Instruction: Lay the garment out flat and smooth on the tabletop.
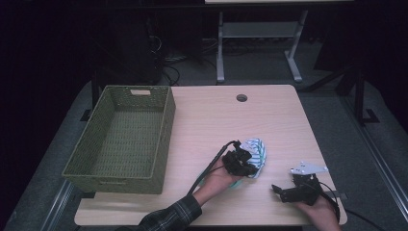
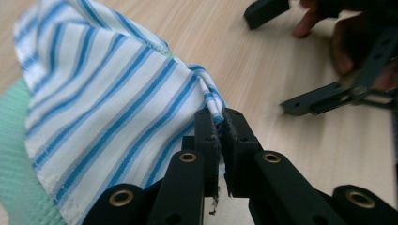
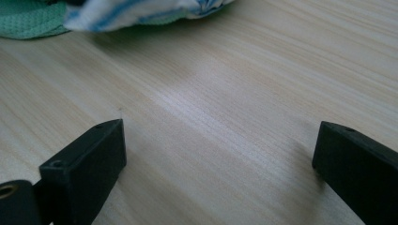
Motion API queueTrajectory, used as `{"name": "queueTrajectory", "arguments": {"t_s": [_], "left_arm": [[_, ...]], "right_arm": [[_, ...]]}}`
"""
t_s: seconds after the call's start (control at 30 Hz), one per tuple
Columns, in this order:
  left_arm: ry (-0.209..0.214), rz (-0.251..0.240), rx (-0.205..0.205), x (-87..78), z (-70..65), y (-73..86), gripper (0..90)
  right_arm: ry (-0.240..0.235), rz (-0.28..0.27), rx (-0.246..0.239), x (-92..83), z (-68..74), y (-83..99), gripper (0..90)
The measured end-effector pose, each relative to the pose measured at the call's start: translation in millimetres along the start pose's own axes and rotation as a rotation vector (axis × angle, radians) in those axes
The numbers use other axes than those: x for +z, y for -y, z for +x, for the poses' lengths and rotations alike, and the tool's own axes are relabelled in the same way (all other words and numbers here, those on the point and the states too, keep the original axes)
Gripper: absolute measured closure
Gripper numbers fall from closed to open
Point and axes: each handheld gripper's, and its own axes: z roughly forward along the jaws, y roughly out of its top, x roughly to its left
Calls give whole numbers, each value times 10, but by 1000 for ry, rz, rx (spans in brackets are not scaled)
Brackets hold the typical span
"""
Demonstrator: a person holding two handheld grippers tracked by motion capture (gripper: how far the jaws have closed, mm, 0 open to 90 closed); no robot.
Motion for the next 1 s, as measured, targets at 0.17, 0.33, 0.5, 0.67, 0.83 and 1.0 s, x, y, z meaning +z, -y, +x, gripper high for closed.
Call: {"name": "queueTrajectory", "arguments": {"t_s": [0.17,0.33,0.5,0.67,0.83,1.0], "left_arm": [[25,-61,-15,-213,2,-81,851],[26,-96,-27,-407,61,-157,852],[11,-116,-35,-578,179,-183,852],[0,-112,-45,-697,277,-182,854],[-20,-111,-53,-777,368,-185,855],[-54,-118,-68,-837,467,-195,854]], "right_arm": [[0,0,1,0,1,0,27],[0,0,1,0,1,0,27],[0,0,1,0,1,0,27],[0,0,1,0,0,0,27],[0,0,0,0,0,0,27],[0,0,0,0,0,0,27]]}}
